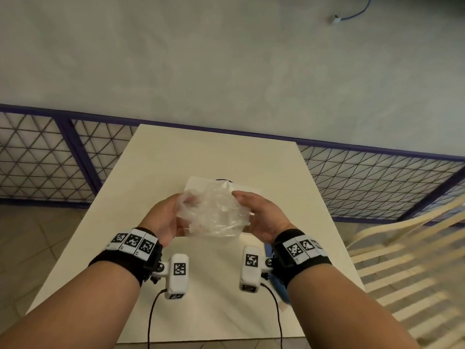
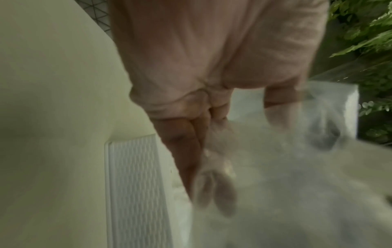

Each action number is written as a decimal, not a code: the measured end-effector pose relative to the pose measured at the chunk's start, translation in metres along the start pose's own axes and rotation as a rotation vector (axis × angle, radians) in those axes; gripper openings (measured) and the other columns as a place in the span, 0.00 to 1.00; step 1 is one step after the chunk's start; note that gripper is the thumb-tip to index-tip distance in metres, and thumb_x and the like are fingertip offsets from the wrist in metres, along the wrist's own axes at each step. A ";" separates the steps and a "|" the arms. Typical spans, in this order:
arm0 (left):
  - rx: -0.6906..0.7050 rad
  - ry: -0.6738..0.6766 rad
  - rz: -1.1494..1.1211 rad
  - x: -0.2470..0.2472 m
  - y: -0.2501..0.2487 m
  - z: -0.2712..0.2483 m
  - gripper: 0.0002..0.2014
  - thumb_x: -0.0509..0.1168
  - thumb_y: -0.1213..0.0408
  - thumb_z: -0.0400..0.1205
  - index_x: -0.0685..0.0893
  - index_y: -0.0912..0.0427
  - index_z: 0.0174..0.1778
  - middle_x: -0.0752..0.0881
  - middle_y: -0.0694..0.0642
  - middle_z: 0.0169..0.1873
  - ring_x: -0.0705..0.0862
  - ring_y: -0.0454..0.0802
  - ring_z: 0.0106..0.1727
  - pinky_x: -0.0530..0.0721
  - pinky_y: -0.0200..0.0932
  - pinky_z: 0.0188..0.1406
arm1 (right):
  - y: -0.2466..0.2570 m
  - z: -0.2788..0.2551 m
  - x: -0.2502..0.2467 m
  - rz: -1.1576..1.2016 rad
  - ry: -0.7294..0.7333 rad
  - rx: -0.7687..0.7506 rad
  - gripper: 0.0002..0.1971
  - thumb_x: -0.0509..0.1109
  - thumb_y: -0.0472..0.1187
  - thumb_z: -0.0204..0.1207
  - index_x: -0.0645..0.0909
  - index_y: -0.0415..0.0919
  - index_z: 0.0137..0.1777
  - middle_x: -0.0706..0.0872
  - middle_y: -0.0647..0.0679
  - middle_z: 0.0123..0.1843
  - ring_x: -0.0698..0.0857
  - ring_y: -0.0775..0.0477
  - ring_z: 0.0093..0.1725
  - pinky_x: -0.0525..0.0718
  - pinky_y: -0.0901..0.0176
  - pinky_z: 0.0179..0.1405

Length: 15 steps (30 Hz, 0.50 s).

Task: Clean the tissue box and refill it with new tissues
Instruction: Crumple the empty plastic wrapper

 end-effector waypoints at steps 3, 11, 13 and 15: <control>0.026 0.011 0.044 0.006 0.006 0.004 0.11 0.61 0.76 0.81 0.81 0.56 0.52 0.83 0.54 0.50 0.84 0.52 0.30 0.79 0.39 0.17 | -0.011 0.001 -0.005 -0.054 -0.026 0.081 0.22 0.67 0.25 0.70 0.88 0.49 0.57 0.84 0.43 0.46 0.82 0.41 0.43 0.86 0.43 0.44; -0.036 0.001 0.127 0.023 0.014 0.010 0.08 0.65 0.75 0.80 0.86 0.68 0.53 0.88 0.64 0.54 0.89 0.54 0.40 0.90 0.42 0.33 | -0.007 -0.004 -0.026 -0.122 -0.222 -0.026 0.13 0.63 0.23 0.73 0.84 0.39 0.47 0.85 0.44 0.43 0.82 0.47 0.36 0.79 0.59 0.29; -0.064 0.012 0.150 0.029 0.018 0.011 0.11 0.70 0.68 0.79 0.86 0.63 0.56 0.87 0.58 0.51 0.87 0.54 0.37 0.90 0.50 0.39 | -0.009 -0.004 -0.029 -0.225 -0.204 -0.008 0.12 0.71 0.31 0.72 0.82 0.43 0.54 0.85 0.46 0.48 0.83 0.46 0.39 0.80 0.58 0.28; -0.046 0.049 0.223 0.035 0.020 0.012 0.13 0.71 0.72 0.77 0.85 0.58 0.57 0.85 0.58 0.50 0.87 0.53 0.38 0.90 0.49 0.38 | -0.011 -0.005 -0.033 -0.323 -0.199 -0.008 0.20 0.72 0.30 0.71 0.78 0.45 0.62 0.82 0.45 0.57 0.85 0.43 0.45 0.86 0.53 0.30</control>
Point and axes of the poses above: each hand's wrist, its own z-axis towards the middle knuckle, its own x-axis out of the palm, y = z × x, the point moved 4 cm from there along z, towards the middle knuckle
